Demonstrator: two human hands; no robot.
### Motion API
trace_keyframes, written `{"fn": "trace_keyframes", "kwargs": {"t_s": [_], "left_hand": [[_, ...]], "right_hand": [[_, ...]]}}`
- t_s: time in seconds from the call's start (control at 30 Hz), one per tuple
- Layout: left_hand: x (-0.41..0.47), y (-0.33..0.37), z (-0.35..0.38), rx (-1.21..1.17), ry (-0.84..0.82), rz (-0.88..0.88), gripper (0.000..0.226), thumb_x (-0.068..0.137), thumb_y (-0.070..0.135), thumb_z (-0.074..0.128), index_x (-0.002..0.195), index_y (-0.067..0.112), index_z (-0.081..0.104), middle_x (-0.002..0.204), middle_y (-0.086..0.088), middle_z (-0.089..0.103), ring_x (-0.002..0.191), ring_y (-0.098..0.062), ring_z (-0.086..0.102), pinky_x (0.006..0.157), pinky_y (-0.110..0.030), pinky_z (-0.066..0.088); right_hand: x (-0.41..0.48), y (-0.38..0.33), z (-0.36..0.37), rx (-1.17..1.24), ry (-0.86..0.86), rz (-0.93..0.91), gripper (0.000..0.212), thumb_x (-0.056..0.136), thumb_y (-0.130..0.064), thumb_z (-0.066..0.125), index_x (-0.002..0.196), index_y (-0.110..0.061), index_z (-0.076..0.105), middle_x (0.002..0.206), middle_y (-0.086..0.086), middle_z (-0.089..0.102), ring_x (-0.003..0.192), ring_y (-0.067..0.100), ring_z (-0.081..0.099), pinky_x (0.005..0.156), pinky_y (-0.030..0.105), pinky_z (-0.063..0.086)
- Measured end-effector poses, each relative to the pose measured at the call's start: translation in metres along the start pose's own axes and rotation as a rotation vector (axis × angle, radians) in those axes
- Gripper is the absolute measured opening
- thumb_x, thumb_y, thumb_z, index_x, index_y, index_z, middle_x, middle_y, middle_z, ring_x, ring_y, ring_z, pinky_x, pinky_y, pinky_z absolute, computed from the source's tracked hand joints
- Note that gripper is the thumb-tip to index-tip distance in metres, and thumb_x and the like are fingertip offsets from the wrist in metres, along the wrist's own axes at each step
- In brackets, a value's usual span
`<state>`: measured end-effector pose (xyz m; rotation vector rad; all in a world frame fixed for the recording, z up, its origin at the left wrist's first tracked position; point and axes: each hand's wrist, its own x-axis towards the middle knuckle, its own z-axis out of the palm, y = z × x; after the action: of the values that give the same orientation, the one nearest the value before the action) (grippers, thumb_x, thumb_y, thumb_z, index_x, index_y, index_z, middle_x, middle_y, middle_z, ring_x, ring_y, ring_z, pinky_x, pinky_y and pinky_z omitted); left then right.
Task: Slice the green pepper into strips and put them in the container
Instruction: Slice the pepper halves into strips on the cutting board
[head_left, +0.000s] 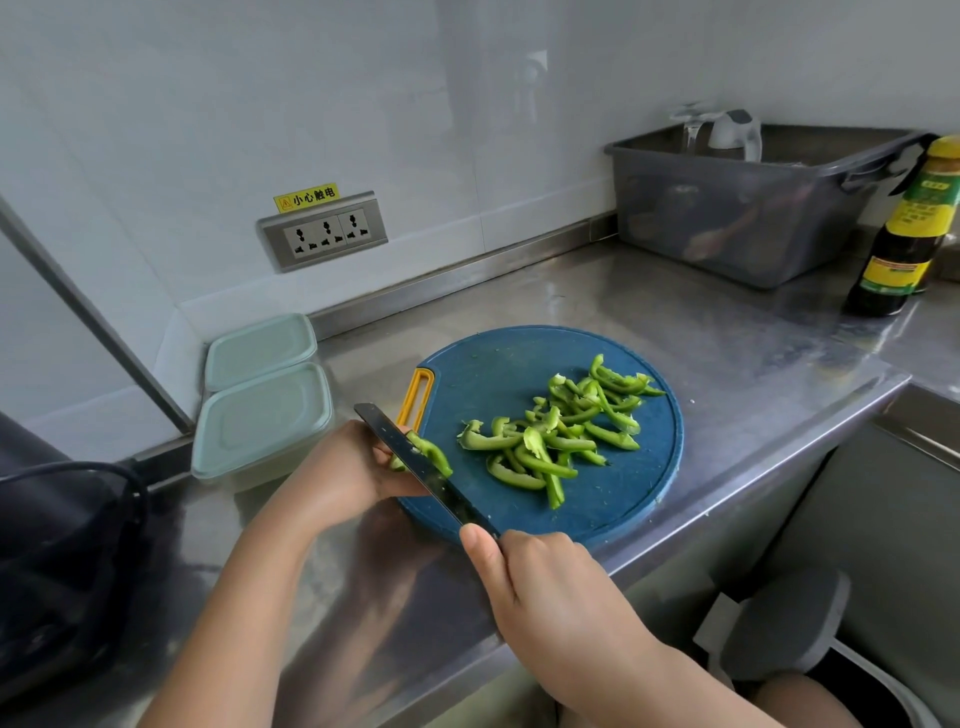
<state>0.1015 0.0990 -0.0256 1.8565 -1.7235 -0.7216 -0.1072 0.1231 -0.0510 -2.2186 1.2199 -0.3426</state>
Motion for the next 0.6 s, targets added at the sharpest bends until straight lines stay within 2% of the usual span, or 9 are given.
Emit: {"fn": "trace_keyframes", "kwargs": {"t_s": [0.07, 0.13, 0.17, 0.23, 0.3, 0.37, 0.47, 0.53, 0.6], "left_hand": [[0.0, 0.001, 0.001, 0.01, 0.041, -0.034, 0.019, 0.068, 0.03, 0.082, 0.069, 0.046, 0.071, 0.068, -0.006, 0.059, 0.066, -0.013, 0.044, 0.062, -0.033, 0.039], [0.001, 0.002, 0.002, 0.015, 0.08, -0.085, 0.022, 0.066, 0.029, 0.083, 0.056, 0.042, 0.068, 0.056, 0.001, 0.045, 0.057, -0.008, 0.036, 0.057, -0.029, 0.03], [0.001, 0.004, 0.003, 0.006, 0.084, -0.107, 0.021, 0.065, 0.027, 0.084, 0.054, 0.036, 0.068, 0.05, 0.007, 0.044, 0.052, -0.005, 0.034, 0.055, -0.026, 0.03], [0.0, 0.007, 0.002, -0.008, 0.047, -0.111, 0.016, 0.064, 0.023, 0.085, 0.06, 0.032, 0.072, 0.05, 0.015, 0.056, 0.05, -0.002, 0.045, 0.054, -0.019, 0.036], [-0.002, 0.008, 0.001, 0.021, 0.033, -0.097, 0.019, 0.062, 0.027, 0.086, 0.062, 0.041, 0.072, 0.058, 0.017, 0.064, 0.054, 0.002, 0.052, 0.053, -0.013, 0.039], [0.001, 0.002, 0.001, 0.039, 0.071, -0.129, 0.015, 0.06, 0.036, 0.087, 0.062, 0.036, 0.072, 0.053, 0.013, 0.058, 0.049, -0.001, 0.047, 0.05, -0.017, 0.035], [0.005, -0.008, 0.002, 0.114, 0.112, -0.18, 0.04, 0.058, 0.052, 0.082, 0.077, 0.018, 0.074, 0.058, 0.005, 0.04, 0.054, -0.01, 0.033, 0.052, -0.027, 0.026], [0.006, -0.01, 0.001, 0.127, 0.102, -0.175, 0.054, 0.058, 0.06, 0.079, 0.084, 0.014, 0.074, 0.063, 0.002, 0.039, 0.058, -0.012, 0.031, 0.054, -0.028, 0.025], [0.006, -0.011, 0.0, 0.126, 0.075, -0.157, 0.057, 0.057, 0.066, 0.075, 0.085, 0.016, 0.074, 0.06, 0.004, 0.042, 0.055, -0.008, 0.032, 0.053, -0.024, 0.025]], "right_hand": [[0.0, -0.004, 0.0, 0.024, -0.006, 0.026, 0.054, 0.093, -0.059, 0.015, 0.063, -0.018, 0.032, 0.065, 0.0, 0.038, 0.074, 0.027, 0.043, 0.067, 0.035, 0.036], [0.001, -0.008, -0.001, 0.06, -0.014, 0.046, 0.056, 0.094, -0.059, 0.015, 0.063, -0.017, 0.034, 0.065, 0.0, 0.04, 0.074, 0.026, 0.045, 0.069, 0.035, 0.038], [0.003, -0.009, -0.001, 0.083, -0.022, 0.056, 0.056, 0.094, -0.059, 0.015, 0.063, -0.016, 0.035, 0.065, 0.0, 0.041, 0.073, 0.026, 0.045, 0.068, 0.035, 0.039], [0.005, -0.011, -0.002, 0.124, -0.047, 0.078, 0.057, 0.095, -0.057, 0.016, 0.06, -0.015, 0.033, 0.063, 0.001, 0.038, 0.071, 0.028, 0.042, 0.067, 0.035, 0.037], [0.006, -0.011, -0.002, 0.15, -0.059, 0.097, 0.057, 0.096, -0.056, 0.017, 0.059, -0.015, 0.031, 0.062, 0.002, 0.036, 0.07, 0.028, 0.039, 0.067, 0.034, 0.035], [0.007, -0.011, -0.002, 0.16, -0.056, 0.111, 0.057, 0.096, -0.056, 0.017, 0.059, -0.015, 0.031, 0.063, 0.001, 0.036, 0.071, 0.027, 0.039, 0.069, 0.035, 0.035], [0.01, -0.014, -0.002, 0.168, -0.055, 0.117, 0.057, 0.096, -0.056, 0.016, 0.059, -0.015, 0.031, 0.062, 0.0, 0.035, 0.071, 0.026, 0.039, 0.068, 0.034, 0.035], [0.015, -0.016, -0.002, 0.165, -0.065, 0.118, 0.057, 0.096, -0.056, 0.016, 0.059, -0.015, 0.031, 0.063, 0.001, 0.035, 0.071, 0.026, 0.039, 0.066, 0.033, 0.034], [0.021, -0.016, -0.002, 0.164, -0.076, 0.119, 0.057, 0.096, -0.056, 0.017, 0.058, -0.015, 0.03, 0.062, 0.001, 0.034, 0.067, 0.025, 0.038, 0.06, 0.034, 0.032]]}}
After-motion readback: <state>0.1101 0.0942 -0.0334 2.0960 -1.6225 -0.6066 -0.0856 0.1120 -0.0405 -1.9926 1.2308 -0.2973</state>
